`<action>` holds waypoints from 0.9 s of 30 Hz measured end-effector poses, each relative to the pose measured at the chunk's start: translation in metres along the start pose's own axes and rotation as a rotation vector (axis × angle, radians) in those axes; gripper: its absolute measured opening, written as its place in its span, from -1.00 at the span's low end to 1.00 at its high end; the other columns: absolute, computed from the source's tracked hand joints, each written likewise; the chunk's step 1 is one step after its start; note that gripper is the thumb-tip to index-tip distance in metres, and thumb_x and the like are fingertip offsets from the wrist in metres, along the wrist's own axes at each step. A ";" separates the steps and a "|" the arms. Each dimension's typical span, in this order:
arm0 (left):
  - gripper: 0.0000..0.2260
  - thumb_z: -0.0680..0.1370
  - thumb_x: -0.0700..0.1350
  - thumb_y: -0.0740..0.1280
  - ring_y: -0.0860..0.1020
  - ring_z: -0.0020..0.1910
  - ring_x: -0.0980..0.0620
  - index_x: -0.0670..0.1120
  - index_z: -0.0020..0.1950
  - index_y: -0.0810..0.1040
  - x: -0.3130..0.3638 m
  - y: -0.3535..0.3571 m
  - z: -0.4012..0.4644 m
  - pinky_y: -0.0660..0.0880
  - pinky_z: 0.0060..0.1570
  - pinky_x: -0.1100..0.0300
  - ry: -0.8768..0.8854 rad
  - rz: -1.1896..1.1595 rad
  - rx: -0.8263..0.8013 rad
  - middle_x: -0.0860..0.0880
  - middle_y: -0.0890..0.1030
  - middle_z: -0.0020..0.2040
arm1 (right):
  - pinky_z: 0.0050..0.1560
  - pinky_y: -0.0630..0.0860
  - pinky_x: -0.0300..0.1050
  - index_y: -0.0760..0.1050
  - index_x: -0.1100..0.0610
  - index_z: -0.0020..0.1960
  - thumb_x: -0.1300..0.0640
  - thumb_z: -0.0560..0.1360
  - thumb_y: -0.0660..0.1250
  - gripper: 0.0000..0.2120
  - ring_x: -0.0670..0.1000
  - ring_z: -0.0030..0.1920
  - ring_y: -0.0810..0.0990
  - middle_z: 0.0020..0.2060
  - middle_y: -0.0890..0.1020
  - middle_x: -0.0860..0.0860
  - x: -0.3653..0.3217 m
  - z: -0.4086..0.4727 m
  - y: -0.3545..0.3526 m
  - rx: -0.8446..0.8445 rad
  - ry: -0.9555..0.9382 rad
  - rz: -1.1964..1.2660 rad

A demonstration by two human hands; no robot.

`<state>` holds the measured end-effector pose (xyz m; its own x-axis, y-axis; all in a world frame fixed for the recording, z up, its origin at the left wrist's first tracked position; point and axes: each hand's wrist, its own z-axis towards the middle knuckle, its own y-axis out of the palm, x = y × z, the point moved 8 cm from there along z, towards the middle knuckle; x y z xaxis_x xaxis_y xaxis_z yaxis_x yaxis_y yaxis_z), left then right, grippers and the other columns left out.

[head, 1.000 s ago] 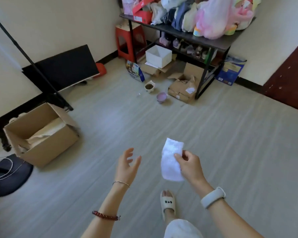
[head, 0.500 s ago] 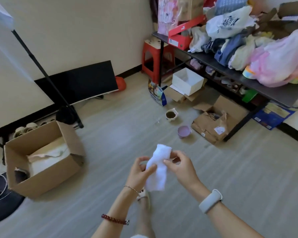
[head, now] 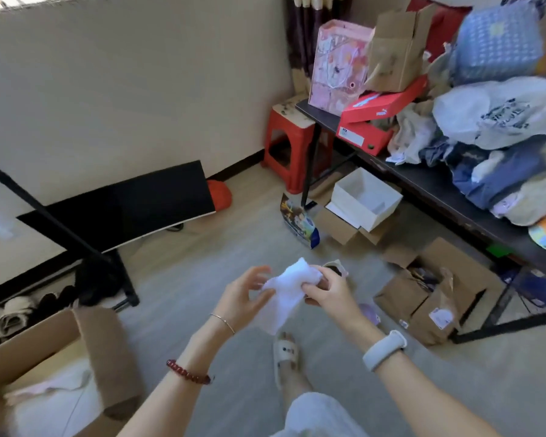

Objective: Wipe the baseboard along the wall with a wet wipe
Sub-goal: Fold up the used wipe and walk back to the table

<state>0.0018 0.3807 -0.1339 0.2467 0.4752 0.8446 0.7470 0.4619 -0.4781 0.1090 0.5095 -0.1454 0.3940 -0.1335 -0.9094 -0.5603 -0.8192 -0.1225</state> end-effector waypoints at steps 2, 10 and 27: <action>-0.69 0.51 -0.19 0.35 0.52 0.04 0.05 -0.12 0.25 0.46 -0.012 -0.020 0.056 0.36 0.06 0.37 0.004 0.119 0.093 0.01 0.55 0.08 | -0.25 0.46 -0.38 0.48 0.21 0.09 0.35 0.48 0.27 -0.80 -0.05 -0.21 0.51 -0.28 0.55 -0.06 -0.014 0.059 -0.005 0.089 -0.021 -0.081; -0.74 0.55 -0.10 0.23 0.50 0.17 -0.13 -0.14 0.20 0.51 -0.035 -0.123 0.263 0.44 0.10 0.06 -0.104 0.443 0.261 -0.10 0.54 0.18 | -0.29 0.37 -0.17 0.41 0.07 -0.27 0.09 0.53 0.23 -0.80 0.04 -0.24 0.48 -0.36 0.52 0.01 -0.092 0.290 -0.018 0.206 0.033 -0.288; -0.73 0.56 -0.17 0.23 0.48 0.17 -0.13 -0.16 0.26 0.48 -0.012 -0.318 0.746 0.43 0.09 0.05 0.006 0.516 0.136 -0.12 0.52 0.20 | -0.37 0.37 -0.32 0.47 0.16 -0.12 0.08 0.56 0.16 -0.80 -0.10 -0.32 0.46 -0.29 0.55 0.01 -0.280 0.719 0.013 0.389 0.086 -0.186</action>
<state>-0.6992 0.7862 -0.1720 0.5649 0.6623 0.4922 0.4408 0.2621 -0.8585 -0.5325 0.9373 -0.1783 0.5640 -0.0632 -0.8233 -0.7002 -0.5651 -0.4363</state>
